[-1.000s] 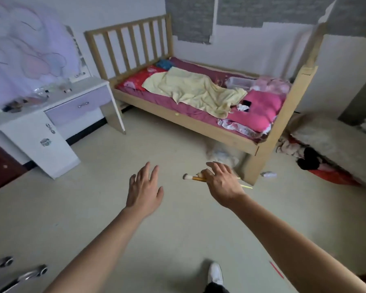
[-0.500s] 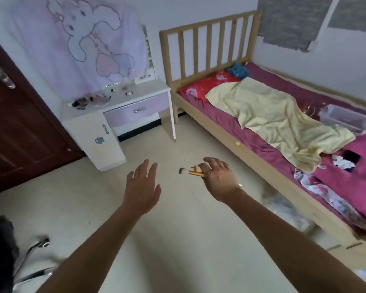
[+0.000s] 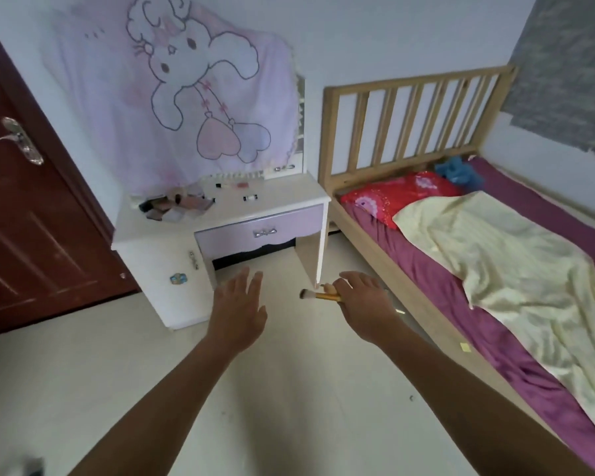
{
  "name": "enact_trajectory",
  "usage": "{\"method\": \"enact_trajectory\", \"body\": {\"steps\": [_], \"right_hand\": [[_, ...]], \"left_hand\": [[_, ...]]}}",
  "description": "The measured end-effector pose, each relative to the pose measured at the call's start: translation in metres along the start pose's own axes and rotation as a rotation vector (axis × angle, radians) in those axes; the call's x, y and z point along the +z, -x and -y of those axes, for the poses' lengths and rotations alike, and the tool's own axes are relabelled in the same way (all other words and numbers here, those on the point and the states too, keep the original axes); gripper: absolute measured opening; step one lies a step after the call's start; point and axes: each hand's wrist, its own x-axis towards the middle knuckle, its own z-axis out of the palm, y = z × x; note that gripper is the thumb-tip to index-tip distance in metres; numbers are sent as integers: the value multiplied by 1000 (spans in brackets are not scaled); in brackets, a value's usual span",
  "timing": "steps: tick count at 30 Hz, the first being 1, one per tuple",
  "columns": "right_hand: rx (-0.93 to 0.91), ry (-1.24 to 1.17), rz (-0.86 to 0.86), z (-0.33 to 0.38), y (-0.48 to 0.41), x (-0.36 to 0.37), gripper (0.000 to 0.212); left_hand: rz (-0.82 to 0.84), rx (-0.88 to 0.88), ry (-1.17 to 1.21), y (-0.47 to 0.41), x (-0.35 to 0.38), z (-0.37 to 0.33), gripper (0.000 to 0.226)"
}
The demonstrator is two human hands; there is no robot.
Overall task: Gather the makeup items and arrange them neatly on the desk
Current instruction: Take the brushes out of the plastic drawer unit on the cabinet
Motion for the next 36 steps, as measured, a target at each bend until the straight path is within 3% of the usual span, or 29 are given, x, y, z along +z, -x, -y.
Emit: {"method": "enact_trajectory", "body": {"steps": [2,6,10,14,19,28,36], "right_hand": [[12,-14,-23,-13,-47,9,20],[5,-46,-62,-40,-127,50,44],[-34,-55,-42,-72,-215,118,39],[-53,-69,43,-104,-311,186,15],[-139,-90,131,-126,-439,240,16],[-267,-164,284,-80,-596,325,17],[-157,-133,497,-14,-691,425,20]], "left_hand": [[-7,-14,2,-50,-4,13,69],[-2,0,-3,-134,9,36,70],[14,-26,-26,-226,45,65,72],[52,-83,-90,-319,70,98,69],[36,-172,-133,-418,68,144,67],[125,-308,-118,-517,105,249,63],[354,-238,-32,-616,182,386,63]]}}
